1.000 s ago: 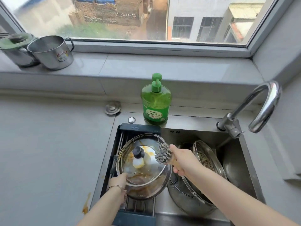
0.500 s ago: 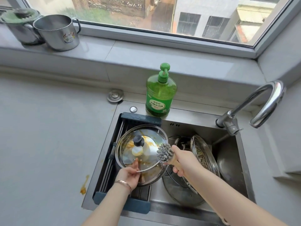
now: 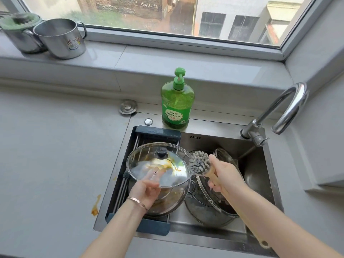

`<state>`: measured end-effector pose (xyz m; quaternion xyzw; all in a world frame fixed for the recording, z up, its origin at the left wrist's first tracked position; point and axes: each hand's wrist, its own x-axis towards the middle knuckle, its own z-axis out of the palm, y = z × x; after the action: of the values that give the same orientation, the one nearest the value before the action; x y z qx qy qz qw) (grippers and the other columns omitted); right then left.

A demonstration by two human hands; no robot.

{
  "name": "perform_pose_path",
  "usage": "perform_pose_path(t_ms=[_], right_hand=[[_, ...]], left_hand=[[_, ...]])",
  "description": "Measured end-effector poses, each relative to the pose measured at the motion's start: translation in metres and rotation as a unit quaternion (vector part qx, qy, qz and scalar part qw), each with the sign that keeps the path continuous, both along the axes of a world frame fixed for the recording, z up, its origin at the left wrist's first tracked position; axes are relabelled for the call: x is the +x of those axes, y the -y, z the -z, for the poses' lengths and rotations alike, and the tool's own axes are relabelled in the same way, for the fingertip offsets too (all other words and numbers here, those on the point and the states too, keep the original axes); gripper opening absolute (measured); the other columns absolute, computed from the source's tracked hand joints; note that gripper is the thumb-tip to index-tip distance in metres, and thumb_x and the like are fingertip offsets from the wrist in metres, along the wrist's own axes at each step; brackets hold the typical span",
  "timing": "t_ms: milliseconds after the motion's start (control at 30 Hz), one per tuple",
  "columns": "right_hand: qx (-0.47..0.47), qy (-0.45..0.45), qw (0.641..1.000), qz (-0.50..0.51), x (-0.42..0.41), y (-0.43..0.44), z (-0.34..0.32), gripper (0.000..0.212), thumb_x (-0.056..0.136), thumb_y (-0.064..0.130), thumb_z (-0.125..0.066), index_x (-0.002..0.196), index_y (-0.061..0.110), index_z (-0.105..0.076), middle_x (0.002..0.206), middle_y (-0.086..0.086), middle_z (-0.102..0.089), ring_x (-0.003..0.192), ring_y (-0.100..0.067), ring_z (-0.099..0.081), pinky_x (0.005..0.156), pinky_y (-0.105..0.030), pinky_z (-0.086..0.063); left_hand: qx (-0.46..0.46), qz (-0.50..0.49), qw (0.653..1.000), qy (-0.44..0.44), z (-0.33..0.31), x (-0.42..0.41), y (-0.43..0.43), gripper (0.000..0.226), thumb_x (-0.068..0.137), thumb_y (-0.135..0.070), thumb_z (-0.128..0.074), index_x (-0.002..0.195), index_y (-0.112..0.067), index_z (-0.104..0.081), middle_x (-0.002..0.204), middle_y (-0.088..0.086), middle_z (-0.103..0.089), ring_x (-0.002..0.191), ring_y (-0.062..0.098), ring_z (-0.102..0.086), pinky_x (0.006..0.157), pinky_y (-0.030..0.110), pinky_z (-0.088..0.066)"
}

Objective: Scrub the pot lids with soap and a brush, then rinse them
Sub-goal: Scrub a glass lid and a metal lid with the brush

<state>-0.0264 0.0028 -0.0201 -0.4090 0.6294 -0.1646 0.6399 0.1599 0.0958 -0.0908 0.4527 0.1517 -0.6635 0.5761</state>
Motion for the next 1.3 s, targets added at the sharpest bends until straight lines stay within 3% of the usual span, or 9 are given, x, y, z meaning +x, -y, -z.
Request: perform_pose_path(t_ms=[100,233,467,633,767,933,1100,1200,1300], right_hand=[[-0.120,-0.035,0.991,-0.035,-0.021,-0.003,-0.008,0.029,0.093,0.037,-0.052,0.073,0.028,-0.071,0.064,-0.003,-0.062,0.050,-0.017,-0.049,0.043,-0.024,-0.040],[-0.214,-0.108,0.967,-0.091,-0.040,-0.014,-0.001,0.032,0.085,0.042,-0.061,0.116,0.035,-0.064,0.100,0.010,-0.065,0.077,-0.006,-0.055,0.085,-0.033,-0.049],[-0.450,-0.092,0.867,-0.192,-0.025,-0.076,-0.006,0.039,0.079,0.045,-0.059,0.116,0.033,-0.065,0.103,0.018,-0.058,0.084,-0.001,-0.057,0.070,-0.010,-0.045],[-0.299,-0.136,0.943,-0.056,-0.054,-0.041,0.001,0.034,0.086,0.031,-0.065,0.120,0.027,-0.063,0.094,0.014,-0.065,0.066,-0.007,-0.051,0.068,-0.022,-0.042],[-0.433,-0.043,0.893,-0.114,-0.038,-0.079,-0.017,0.039,0.079,0.023,-0.073,0.117,0.026,-0.066,0.111,0.005,-0.060,0.096,-0.018,-0.054,0.076,-0.024,-0.046],[-0.284,-0.127,0.949,-0.048,-0.065,-0.045,0.002,0.039,0.083,0.033,-0.066,0.122,0.029,-0.062,0.105,0.009,-0.069,0.077,-0.003,-0.059,0.079,-0.029,-0.048],[-0.400,-0.026,0.908,-0.123,-0.050,-0.083,-0.011,0.041,0.080,0.027,-0.071,0.120,0.026,-0.064,0.099,0.015,-0.063,0.072,-0.020,-0.061,0.071,-0.030,-0.050],[-0.310,-0.092,0.945,-0.040,-0.068,-0.060,0.003,0.039,0.082,0.026,-0.070,0.120,0.026,-0.063,0.104,0.015,-0.068,0.064,-0.005,-0.054,0.069,-0.021,-0.048],[-0.368,-0.054,0.925,-0.082,-0.061,-0.081,-0.003,0.040,0.079,0.026,-0.072,0.118,0.024,-0.065,0.108,0.013,-0.062,0.059,-0.011,-0.056,0.067,-0.028,-0.052]], left_hand=[[-0.022,0.043,0.998,0.042,-0.024,0.000,-0.009,0.069,0.061,0.022,-0.034,0.125,0.001,-0.052,0.108,0.018,-0.067,0.093,0.029,-0.062,0.067,0.031,-0.058],[-0.068,0.055,0.994,0.065,-0.060,-0.012,-0.014,0.060,0.066,0.024,-0.023,0.111,0.004,-0.056,0.107,0.027,-0.066,0.098,0.041,-0.065,0.078,0.051,-0.055],[-0.087,0.076,0.989,0.095,-0.094,-0.057,-0.007,0.061,0.069,0.028,-0.012,0.098,0.005,-0.059,0.082,0.023,-0.069,0.067,0.031,-0.070,0.054,0.037,-0.059],[-0.081,0.098,0.987,0.099,-0.100,-0.072,-0.006,0.060,0.069,0.029,-0.012,0.102,0.007,-0.057,0.086,0.026,-0.068,0.079,0.036,-0.069,0.066,0.044,-0.059],[-0.084,0.108,0.984,0.114,-0.108,-0.081,0.000,0.059,0.069,0.028,-0.011,0.099,0.007,-0.057,0.078,0.024,-0.069,0.065,0.034,-0.069,0.052,0.038,-0.058],[-0.073,0.108,0.983,0.128,-0.111,-0.085,-0.005,0.060,0.068,0.029,-0.012,0.101,0.007,-0.057,0.090,0.027,-0.068,0.082,0.037,-0.069,0.072,0.047,-0.056],[-0.067,0.099,0.985,0.128,-0.115,-0.085,-0.004,0.060,0.068,0.027,-0.009,0.097,0.005,-0.057,0.077,0.023,-0.069,0.066,0.032,-0.069,0.055,0.035,-0.057],[-0.059,0.072,0.987,0.128,-0.115,-0.084,-0.003,0.060,0.068,0.026,-0.010,0.097,0.004,-0.057,0.085,0.024,-0.067,0.082,0.036,-0.067,0.063,0.043,-0.057],[-0.051,0.056,0.988,0.133,-0.113,-0.082,0.001,0.060,0.068,0.026,-0.010,0.095,0.000,-0.058,0.091,0.021,-0.066,0.090,0.033,-0.064,0.061,0.034,-0.058]])
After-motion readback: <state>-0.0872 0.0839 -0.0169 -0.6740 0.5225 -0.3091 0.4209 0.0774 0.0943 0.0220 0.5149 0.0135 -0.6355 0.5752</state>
